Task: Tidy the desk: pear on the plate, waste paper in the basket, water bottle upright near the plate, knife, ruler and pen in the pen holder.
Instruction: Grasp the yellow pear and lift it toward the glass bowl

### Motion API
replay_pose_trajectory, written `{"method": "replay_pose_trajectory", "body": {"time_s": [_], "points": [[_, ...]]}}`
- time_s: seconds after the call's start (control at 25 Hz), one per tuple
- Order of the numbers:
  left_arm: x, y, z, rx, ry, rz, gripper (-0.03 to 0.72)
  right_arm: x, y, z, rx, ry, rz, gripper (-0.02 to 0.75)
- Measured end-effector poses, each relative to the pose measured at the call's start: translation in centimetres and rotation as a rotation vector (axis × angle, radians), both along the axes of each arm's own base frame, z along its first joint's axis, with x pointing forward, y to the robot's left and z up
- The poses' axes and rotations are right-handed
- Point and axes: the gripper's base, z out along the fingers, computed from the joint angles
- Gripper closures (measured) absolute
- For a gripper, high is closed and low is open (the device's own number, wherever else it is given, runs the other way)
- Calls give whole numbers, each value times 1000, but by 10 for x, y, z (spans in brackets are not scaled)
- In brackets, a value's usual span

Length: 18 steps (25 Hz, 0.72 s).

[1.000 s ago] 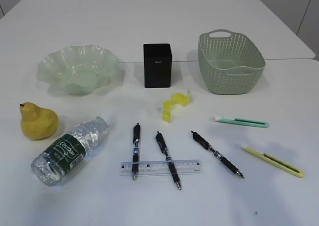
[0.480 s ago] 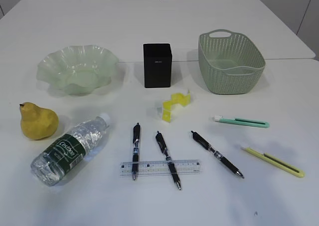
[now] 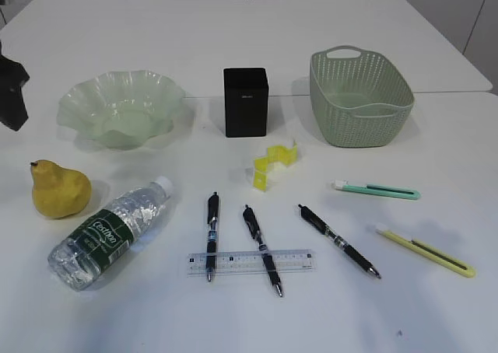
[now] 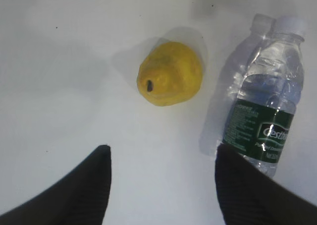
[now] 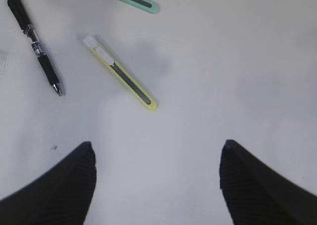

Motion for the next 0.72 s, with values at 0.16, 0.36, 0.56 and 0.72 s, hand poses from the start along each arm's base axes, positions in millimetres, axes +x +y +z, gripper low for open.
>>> {"method": "replay_pose_trajectory", "body": {"time_s": [0.16, 0.36, 0.56, 0.72], "points": [[15, -1, -13, 6, 38, 3, 220, 0, 0, 0, 0, 0, 0, 162], [29, -1, -38, 14, 107, 11, 219, 0, 0, 0, 0, 0, 0, 162], [37, 5, -56, 8, 153, 34, 219, 0, 0, 0, -1, 5, -1, 162], [41, 10, -59, -13, 140, 56, 216, 0, 0, 0, 0, 5, -3, 162]]}}
